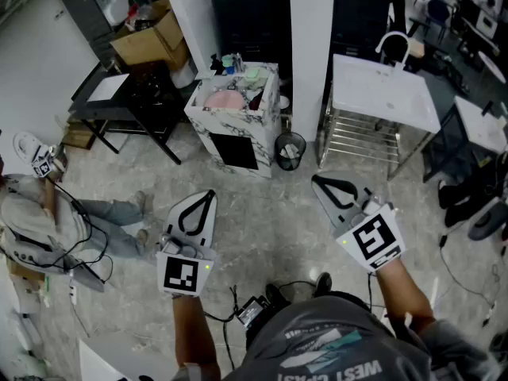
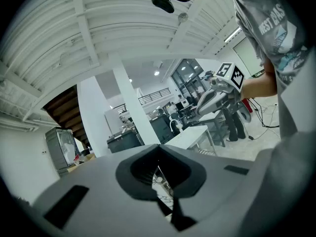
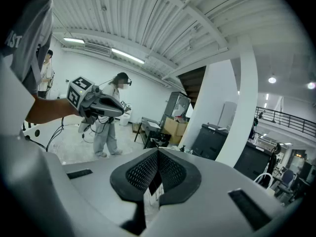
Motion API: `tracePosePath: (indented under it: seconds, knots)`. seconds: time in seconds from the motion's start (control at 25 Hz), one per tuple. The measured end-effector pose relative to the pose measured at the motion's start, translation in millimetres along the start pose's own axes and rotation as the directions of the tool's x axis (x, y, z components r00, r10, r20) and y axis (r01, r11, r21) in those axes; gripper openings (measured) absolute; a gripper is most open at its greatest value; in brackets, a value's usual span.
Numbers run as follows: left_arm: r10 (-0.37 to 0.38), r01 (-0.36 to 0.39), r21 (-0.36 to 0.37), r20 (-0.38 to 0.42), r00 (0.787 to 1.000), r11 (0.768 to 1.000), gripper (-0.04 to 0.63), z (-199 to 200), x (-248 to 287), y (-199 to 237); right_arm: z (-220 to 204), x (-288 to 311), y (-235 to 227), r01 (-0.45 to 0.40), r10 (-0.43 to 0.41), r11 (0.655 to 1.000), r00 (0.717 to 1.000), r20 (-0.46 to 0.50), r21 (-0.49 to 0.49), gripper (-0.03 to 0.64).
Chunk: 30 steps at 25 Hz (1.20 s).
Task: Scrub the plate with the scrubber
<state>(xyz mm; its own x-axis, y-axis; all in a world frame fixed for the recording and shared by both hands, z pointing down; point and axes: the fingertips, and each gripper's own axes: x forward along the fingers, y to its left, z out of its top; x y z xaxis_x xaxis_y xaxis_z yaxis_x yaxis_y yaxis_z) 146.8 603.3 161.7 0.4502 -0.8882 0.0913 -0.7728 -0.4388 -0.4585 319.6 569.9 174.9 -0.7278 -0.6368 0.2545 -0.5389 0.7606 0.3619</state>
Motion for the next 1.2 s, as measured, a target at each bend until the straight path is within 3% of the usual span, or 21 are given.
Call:
tracePosePath:
  seconds: [0.8,1.2]
  knots:
    - [-0.026,0.026,0.017,0.013,1.0,1.0,0.0,-26,-23,33,12,28,23,0.037,-0.037,0.998,0.999,-0.015,0.042,0.029]
    - [-0.016,0.015,0.014,0.061,0.998,1.0,0.0,-30,-43,65,37,41,33,0.072,-0.072,0.997,0.997,-0.012,0.035,0.029]
